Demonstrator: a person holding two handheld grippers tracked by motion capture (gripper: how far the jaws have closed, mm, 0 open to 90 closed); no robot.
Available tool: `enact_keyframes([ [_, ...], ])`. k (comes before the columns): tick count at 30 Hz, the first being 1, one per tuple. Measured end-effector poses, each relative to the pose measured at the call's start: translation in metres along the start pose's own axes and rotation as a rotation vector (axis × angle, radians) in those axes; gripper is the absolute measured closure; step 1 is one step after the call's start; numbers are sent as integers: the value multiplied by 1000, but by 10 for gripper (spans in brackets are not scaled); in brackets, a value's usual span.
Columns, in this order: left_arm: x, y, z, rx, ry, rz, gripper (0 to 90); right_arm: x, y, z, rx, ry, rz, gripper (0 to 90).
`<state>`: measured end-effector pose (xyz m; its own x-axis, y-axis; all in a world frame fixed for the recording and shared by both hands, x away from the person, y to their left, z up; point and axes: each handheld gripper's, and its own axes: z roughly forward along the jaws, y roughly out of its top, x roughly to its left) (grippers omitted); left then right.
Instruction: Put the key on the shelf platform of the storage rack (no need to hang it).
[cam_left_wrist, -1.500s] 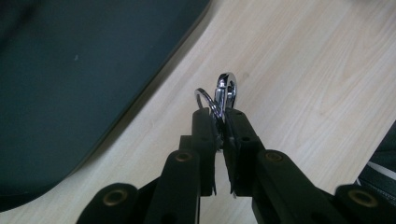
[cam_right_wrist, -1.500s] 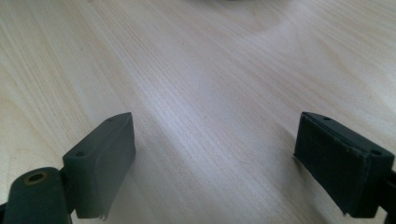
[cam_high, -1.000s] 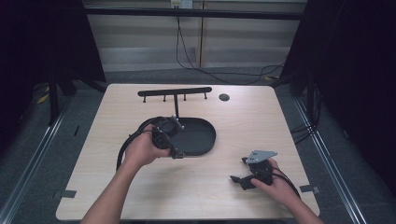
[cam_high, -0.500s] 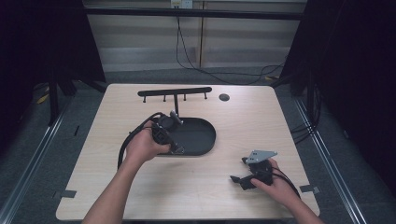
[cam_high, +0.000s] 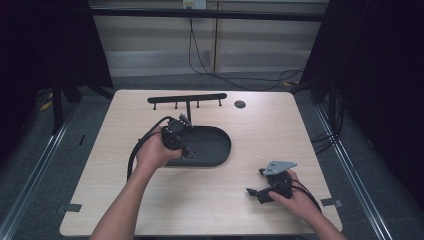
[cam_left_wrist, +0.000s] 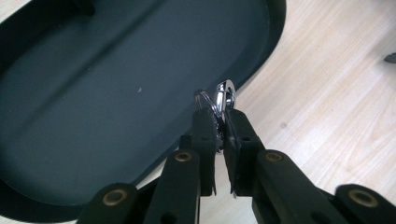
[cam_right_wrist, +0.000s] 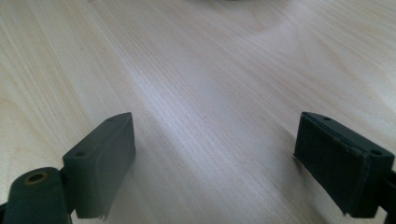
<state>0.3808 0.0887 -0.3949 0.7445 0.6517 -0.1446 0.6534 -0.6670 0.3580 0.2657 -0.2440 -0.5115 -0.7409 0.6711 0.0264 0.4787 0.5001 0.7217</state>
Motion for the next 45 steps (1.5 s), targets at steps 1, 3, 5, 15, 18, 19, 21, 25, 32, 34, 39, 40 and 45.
enact_keyframes([
  [1,0,0,0,0,0,0,834,0,0,0,0,0,0,119],
  [3,1,1,1,-5,2,-2,835,0,0,0,0,0,0,119],
  [5,1,2,2,-12,8,-13,835,0,0,0,0,0,0,119],
  [15,6,7,11,-25,40,-30,835,0,0,0,0,1,0,119],
  [18,8,7,14,-35,50,-42,834,0,0,0,0,0,0,119],
  [19,9,7,16,-39,51,-50,835,0,0,0,0,1,0,119],
  [21,10,8,17,-35,60,-50,835,0,0,0,0,0,-1,119],
  [25,13,8,24,-38,49,-67,835,0,0,0,0,1,0,119],
  [32,18,7,32,-28,73,-79,835,0,0,0,0,0,0,119],
  [34,18,7,33,-35,80,-87,834,0,0,0,0,0,0,119],
  [39,21,7,39,-33,93,-92,834,0,0,0,0,1,0,119],
  [40,21,7,39,-33,93,-92,834,0,0,0,0,0,0,119],
  [45,25,7,44,-36,87,-109,833,0,0,0,0,1,0,119],
])
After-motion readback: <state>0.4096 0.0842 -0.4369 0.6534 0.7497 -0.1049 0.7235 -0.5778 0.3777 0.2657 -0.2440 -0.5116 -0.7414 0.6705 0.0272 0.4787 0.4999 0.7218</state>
